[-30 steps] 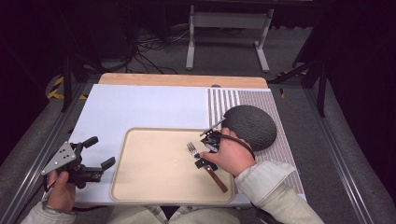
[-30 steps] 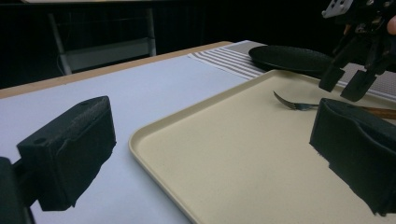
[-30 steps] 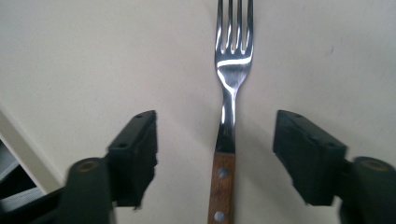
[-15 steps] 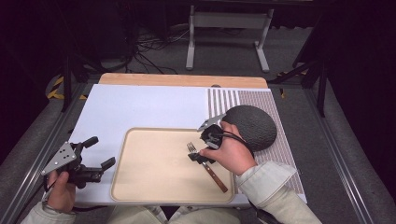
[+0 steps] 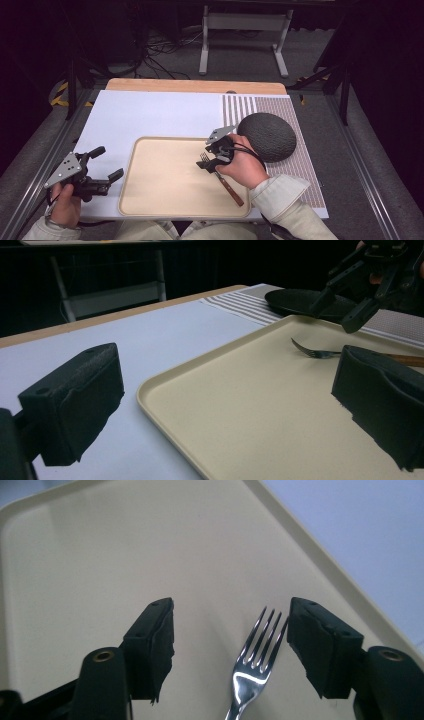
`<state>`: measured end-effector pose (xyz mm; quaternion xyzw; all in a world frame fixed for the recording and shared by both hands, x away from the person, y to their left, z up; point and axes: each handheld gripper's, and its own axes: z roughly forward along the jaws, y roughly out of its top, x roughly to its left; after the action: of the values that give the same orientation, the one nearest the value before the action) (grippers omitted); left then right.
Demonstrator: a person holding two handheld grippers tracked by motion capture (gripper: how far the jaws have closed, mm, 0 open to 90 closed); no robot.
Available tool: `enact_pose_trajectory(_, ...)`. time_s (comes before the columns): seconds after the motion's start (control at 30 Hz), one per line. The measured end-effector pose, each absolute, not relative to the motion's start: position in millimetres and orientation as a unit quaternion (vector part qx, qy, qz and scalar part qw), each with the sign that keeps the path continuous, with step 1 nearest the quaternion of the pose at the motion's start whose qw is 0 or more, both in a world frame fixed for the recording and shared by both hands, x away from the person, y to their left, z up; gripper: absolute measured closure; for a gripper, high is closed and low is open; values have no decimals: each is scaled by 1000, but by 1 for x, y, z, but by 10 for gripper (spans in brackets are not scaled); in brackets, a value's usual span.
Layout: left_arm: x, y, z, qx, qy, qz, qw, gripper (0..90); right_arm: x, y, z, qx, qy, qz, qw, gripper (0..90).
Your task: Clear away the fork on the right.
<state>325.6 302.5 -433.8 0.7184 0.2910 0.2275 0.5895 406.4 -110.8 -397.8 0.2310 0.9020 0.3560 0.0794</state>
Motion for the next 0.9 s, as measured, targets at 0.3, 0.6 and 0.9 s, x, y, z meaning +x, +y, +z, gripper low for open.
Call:
enact_pose_trajectory(0.3,325,303,-434,718,291,226,590,8,409,-104,-414,233,903,352,76,569)
enact_pose_trajectory(0.6,326,302,-434,718,290,227,591,7,413,-101,-422,198,915,341,82,839)
enact_pose_trajectory(0.9,325,303,-434,720,291,223,590,7,417,-99,-432,200,922,321,77,889)
